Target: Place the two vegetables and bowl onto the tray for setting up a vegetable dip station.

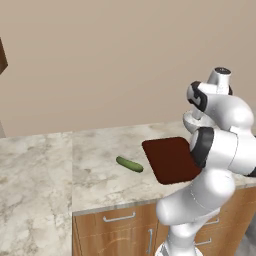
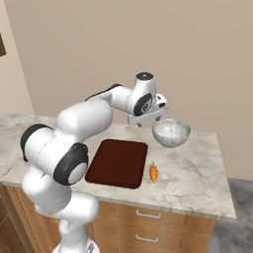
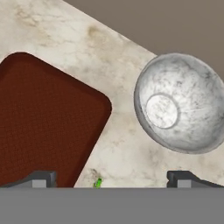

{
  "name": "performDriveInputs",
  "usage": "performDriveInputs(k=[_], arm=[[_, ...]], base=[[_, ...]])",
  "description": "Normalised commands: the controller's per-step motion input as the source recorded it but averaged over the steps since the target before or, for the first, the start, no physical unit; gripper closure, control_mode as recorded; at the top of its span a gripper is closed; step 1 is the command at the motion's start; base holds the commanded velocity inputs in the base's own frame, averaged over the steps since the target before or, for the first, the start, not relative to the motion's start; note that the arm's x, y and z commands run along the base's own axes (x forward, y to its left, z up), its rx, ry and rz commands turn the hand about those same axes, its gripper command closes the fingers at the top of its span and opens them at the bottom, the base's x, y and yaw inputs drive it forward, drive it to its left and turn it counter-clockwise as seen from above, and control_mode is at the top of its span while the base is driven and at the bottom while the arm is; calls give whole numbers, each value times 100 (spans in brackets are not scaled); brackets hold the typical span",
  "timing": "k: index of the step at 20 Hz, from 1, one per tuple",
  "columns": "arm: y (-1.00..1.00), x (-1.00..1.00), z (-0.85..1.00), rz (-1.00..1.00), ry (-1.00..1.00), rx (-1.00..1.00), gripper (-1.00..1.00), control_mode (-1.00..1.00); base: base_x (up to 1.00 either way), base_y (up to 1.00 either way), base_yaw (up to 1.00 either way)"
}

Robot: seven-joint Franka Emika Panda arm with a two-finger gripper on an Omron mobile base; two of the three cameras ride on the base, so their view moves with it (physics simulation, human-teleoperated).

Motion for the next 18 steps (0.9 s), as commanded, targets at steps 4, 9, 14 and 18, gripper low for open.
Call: performDriveInputs(k=[4,9,14,18], arm=[[-5,15,-17,0,0,0,-100,-100],[-6,4,-17,0,-1,0,-100,-100],[-6,11,-16,0,-1,0,-100,-100],[-3,14,-17,0,-1,-2,-100,-100]], base=[[0,0,0],[0,0,0],[0,0,0],[0,0,0]])
